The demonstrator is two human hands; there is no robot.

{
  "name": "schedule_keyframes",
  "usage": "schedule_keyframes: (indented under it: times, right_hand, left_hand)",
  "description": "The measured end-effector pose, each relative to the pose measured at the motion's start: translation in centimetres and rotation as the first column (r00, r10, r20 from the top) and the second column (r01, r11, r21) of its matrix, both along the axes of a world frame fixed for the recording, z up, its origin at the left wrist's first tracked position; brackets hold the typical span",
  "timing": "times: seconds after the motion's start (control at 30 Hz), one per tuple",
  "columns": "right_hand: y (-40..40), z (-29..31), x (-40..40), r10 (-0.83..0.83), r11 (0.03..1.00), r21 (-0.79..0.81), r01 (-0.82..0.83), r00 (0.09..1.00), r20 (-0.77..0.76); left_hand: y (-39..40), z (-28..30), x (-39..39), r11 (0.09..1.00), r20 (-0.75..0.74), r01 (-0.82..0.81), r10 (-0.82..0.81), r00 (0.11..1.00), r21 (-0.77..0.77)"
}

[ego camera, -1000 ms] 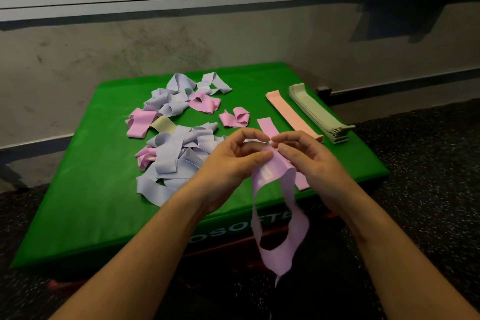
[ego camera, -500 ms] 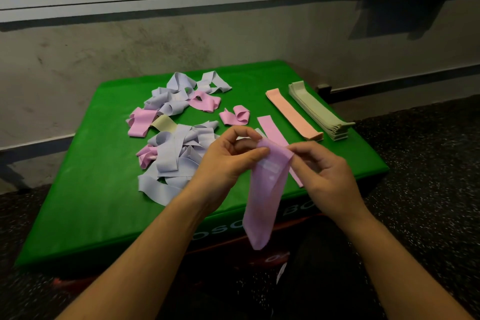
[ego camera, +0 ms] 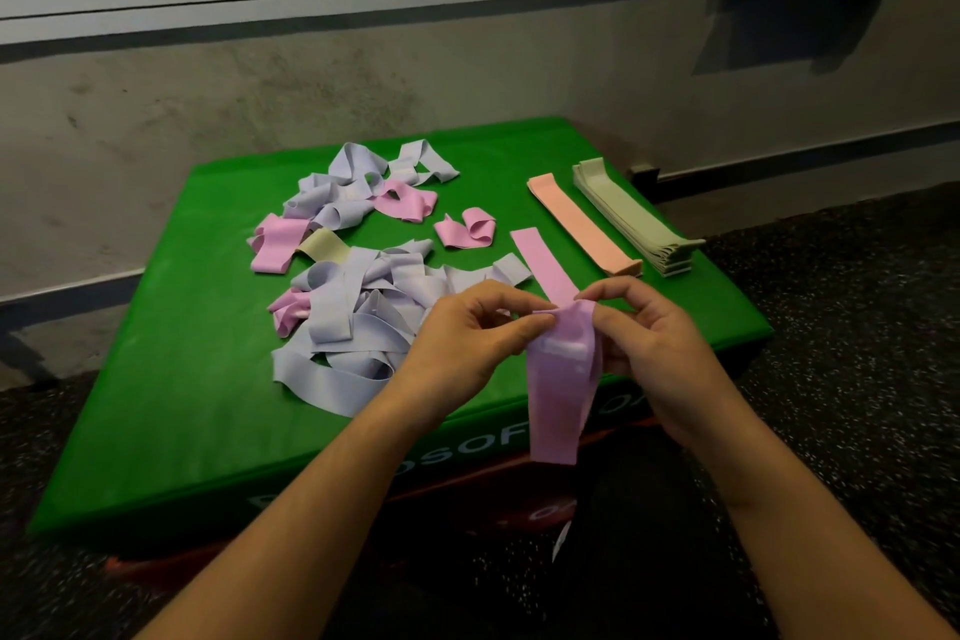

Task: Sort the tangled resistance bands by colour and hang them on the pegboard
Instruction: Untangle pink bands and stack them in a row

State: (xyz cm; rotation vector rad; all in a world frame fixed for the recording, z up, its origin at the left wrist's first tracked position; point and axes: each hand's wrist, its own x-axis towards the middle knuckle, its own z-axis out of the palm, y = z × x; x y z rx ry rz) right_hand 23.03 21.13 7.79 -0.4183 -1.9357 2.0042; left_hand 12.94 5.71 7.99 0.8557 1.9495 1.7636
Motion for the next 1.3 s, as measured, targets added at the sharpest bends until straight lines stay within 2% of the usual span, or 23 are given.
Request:
schedule_keyframes:
  times: [0.27, 0.4, 0.53, 0.67, 0.73, 0.87, 0.93, 1.0, 1.07, 1.17, 1.3]
  right_hand:
    - [0.4, -0.2, 0.4, 0.004, 0.998, 0.062, -0.003, 1.0, -0.021]
    - [0.6, -0.3, 0.6, 0.013, 0.995, 0.097, -0.006, 0.997, -0.07]
    - [1.1, -0.4, 0.1, -0.027, 0.987, 0.152, 0.042, 0.995, -0.101]
    - [1.9, -0.8, -0.4, -0.042, 0.988, 0.14, 0.06, 0.991, -0.128]
    - [2.2, -0.7, -0.5, -0.037, 0.99, 0.132, 0.058, 0.987, -0.154]
    - [3.0, -0.8, -1.2, -0.047, 0.995, 0.08, 0.062, 0.982, -0.18]
    - [3.4, -1.1, -1.6, -0.002, 0.999, -0.032, -0.004, 0.987, -0.16]
    - [4.0, -1.9, -1.9, 0.096, 0.992, -0.073, -0.103, 0.991, -0.092]
    - [4.7, -3.0, -2.2, 0.188, 0.982, -0.019, -0.188, 0.982, 0.002]
    - [5.7, -5.2, -3.0, 0.241, 0.965, 0.084, -0.25, 0.965, 0.1]
    - [6.5, -7.1, -4.1, 0.252, 0.967, 0.01, -0.254, 0.962, 0.105]
  left_hand:
    - [1.1, -0.6, 0.6, 0.991, 0.162, -0.092, 0.076, 0.984, 0.094]
    - [1.6, -0.8, 0.5, 0.984, 0.168, -0.135, 0.114, 0.979, 0.117]
    - [2.0, -1.0, 0.6, 0.989, 0.146, -0.106, 0.09, 0.985, 0.103]
    - [2.5, -1.0, 0.7, 0.986, 0.173, -0.085, 0.06, 0.983, 0.14]
    - [2.8, -1.0, 0.6, 0.993, 0.202, -0.042, 0.019, 0.979, 0.112]
    - [4.0, -1.3, 0.1, 0.999, 0.138, -0.029, 0.026, 0.99, 0.022]
    - [4.6, -1.0, -0.2, 0.998, 0.16, -0.038, 0.03, 0.987, 0.045]
    - [5.4, -0.4, -0.8, 0.998, 0.178, -0.038, 0.028, 0.984, 0.058]
    - [6.1, 0.1, -1.7, 0.997, 0.207, -0.065, 0.054, 0.977, 0.049]
    - [7.1, 0.9, -3.6, 0.992, 0.308, -0.123, 0.106, 0.946, 0.039]
    - [8.6, 1.9, -6.1, 0.991, 0.28, -0.132, 0.128, 0.952, -0.003]
